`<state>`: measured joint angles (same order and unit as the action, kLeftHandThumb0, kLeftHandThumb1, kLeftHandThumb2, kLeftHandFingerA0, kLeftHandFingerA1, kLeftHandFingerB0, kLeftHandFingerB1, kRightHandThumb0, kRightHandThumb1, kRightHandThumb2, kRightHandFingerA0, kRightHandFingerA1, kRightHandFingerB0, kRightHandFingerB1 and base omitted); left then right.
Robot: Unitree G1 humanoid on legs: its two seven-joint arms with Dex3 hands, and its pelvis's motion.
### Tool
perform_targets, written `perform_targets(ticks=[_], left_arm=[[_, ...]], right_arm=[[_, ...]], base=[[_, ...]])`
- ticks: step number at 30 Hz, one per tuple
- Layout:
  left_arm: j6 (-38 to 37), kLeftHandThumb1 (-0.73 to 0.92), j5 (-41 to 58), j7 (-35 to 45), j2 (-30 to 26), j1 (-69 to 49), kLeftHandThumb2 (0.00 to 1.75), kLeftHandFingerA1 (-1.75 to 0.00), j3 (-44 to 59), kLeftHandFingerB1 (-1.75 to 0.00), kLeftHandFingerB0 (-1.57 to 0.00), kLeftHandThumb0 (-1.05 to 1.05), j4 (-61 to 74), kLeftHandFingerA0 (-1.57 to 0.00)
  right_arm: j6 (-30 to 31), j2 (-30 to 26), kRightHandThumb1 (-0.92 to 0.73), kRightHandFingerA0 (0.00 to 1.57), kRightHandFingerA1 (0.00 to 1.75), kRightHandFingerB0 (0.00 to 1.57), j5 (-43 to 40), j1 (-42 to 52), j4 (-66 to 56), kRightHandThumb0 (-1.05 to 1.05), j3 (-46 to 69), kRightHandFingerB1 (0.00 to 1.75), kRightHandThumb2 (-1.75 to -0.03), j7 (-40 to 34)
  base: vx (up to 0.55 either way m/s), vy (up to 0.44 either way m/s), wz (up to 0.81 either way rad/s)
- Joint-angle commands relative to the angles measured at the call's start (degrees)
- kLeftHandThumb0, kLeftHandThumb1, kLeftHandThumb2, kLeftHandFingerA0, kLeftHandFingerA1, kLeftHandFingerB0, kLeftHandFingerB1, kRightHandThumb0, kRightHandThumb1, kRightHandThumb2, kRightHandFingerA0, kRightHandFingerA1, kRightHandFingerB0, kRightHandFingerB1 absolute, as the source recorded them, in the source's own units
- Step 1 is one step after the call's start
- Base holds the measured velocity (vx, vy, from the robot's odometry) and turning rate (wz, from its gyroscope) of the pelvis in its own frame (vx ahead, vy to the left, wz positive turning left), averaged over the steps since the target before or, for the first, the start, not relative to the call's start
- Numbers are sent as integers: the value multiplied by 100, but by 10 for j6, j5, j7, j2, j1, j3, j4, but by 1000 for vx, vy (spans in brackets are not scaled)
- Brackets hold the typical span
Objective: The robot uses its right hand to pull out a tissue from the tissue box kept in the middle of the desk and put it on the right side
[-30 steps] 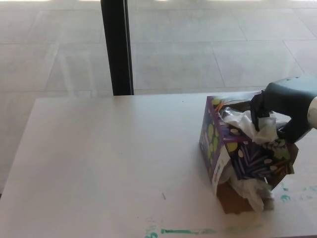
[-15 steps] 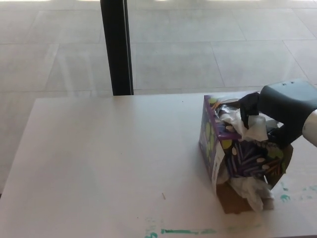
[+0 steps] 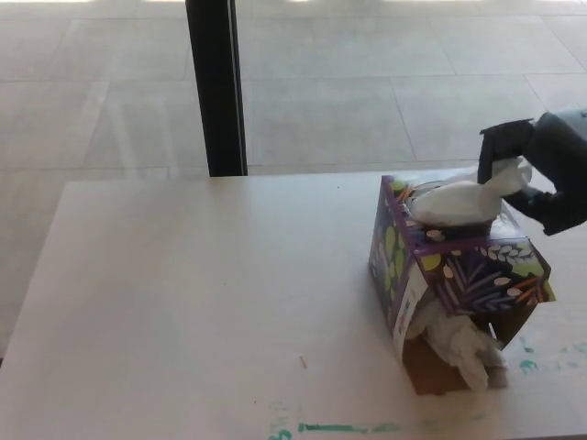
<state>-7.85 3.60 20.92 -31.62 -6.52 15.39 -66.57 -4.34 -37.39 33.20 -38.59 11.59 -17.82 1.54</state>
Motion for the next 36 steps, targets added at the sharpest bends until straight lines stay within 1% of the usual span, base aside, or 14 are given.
perform_targets(ticks=[1, 3, 6, 7, 8, 9, 10, 13, 14, 20, 28, 29, 30, 36], left_arm=[[-10, 92, 16, -19, -6, -13, 76, -54, 19, -45, -55, -90, 7, -64], [-5, 92, 17, -18, -5, -12, 77, -56, 21, -44, -51, -89, 3, -64], [-2, 92, 16, -20, -3, -17, 78, -57, 22, -45, -51, -87, 17, -65], [-6, 92, 14, -20, -3, -16, 76, -55, 22, -43, -53, -86, 13, -67], [-6, 92, 14, -20, -3, -16, 76, -55, 22, -43, -53, -86, 13, -67], [-6, 92, 14, -19, -3, -16, 76, -55, 22, -43, -52, -86, 14, -67], [-10, 76, 12, -19, -3, -16, 116, -64, 21, -55, -47, -83, 11, -62], [-6, 76, 11, -20, -3, -13, 116, -64, 21, -55, -47, -83, 8, -62], [-5, 92, 10, -21, -3, -14, 78, -55, 20, -43, -51, -86, 10, -68], [-10, 92, 10, -21, -1, -20, 78, -55, 21, -43, -50, -86, 9, -67], [-3, 92, 11, -20, -3, -33, 78, -54, 24, -45, -49, -87, 17, -63], [-2, 81, 12, -20, -3, -34, 93, -58, 25, -49, -46, -93, 18, -62], [-6, 92, 12, -18, -3, -36, 78, -56, 26, -45, -48, -86, 21, -65], [-1, 92, 10, -21, -6, -39, 80, -56, 26, -45, -53, -94, 19, -66]], right_arm=[[-78, 11, -45, 96, 174, 79, 11, -5, 47, -18, 70, 146, -105, -163], [-82, 17, -46, 98, 175, 84, 13, -16, 61, -21, 77, 131, -114, -181], [-92, 18, -44, 101, 172, 86, 19, -28, 76, -22, 85, 131, -119, -205], [-90, 20, -48, 129, 142, 94, 14, -36, 80, -30, 93, 118, -119, -209], [-92, 20, -48, 129, 142, 94, 15, -36, 82, -30, 94, 118, -119, -209], [-96, 23, -44, 101, 175, 83, 13, -39, 86, -23, 98, 141, -126, -216], [-98, 27, -47, 102, 175, 84, 10, -42, 91, -26, 103, 143, -130, -221], [-89, 35, -43, 101, 174, 83, 5, -41, 87, -26, 112, 146, -132, -218], [-91, 37, -38, 102, 175, 84, 5, -41, 89, -25, 115, 147, -134, -221], [-82, 49, -36, 102, 175, 84, 10, -54, 96, -24, 137, 146, -136, -249], [-20, 36, -50, 99, 175, 82, -27, -106, 104, -21, 234, 153, -121, -245], [-24, 31, -49, 98, 175, 81, -31, -113, 113, -18, 245, 153, -122, -245], [-21, 23, -48, 98, 175, 81, -34, -126, 124, -19, 260, 152, -122, -249], [-21, -24, -49, 99, 175, 81, -44, -165, 168, -22, 304, 154, -123, -259]], base=[[0, 0, 0], [0, 0, 0], [0, 0, 0], [0, 0, 0], [0, 0, 0], [0, 0, 0], [0, 0, 0], [0, 0, 0], [0, 0, 0], [0, 0, 0], [0, 0, 0], [0, 0, 0], [0, 0, 0], [0, 0, 0]])
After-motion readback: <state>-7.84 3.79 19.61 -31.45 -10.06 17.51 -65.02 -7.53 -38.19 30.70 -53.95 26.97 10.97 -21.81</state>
